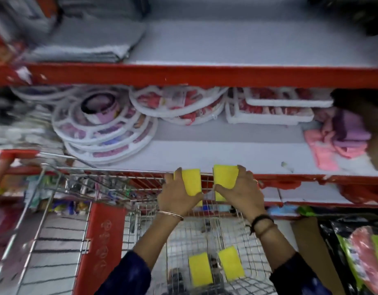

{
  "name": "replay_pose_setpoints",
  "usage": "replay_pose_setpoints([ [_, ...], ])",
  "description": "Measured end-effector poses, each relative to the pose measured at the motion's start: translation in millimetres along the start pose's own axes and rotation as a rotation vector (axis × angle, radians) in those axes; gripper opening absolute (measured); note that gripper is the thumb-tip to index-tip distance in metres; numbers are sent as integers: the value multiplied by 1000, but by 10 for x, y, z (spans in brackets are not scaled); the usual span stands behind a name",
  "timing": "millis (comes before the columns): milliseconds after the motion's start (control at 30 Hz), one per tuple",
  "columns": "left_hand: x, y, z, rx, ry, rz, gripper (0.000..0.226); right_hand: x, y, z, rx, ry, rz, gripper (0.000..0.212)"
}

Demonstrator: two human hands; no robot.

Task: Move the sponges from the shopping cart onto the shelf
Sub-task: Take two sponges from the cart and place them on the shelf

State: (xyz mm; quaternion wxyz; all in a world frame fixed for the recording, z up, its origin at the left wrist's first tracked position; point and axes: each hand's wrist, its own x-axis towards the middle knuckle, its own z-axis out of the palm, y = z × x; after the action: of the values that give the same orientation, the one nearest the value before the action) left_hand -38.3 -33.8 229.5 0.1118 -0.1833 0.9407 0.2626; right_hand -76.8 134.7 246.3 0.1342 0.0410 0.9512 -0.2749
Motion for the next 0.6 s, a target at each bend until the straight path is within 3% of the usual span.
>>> replay_pose_setpoints([
  [267,-75,631,-1172,44,113,63,96,-70,-629,-1038,10,52,-98,90],
  [600,356,1284,-2309,35,303,136,88,294,-1433,-1954,49,250,-281,80],
])
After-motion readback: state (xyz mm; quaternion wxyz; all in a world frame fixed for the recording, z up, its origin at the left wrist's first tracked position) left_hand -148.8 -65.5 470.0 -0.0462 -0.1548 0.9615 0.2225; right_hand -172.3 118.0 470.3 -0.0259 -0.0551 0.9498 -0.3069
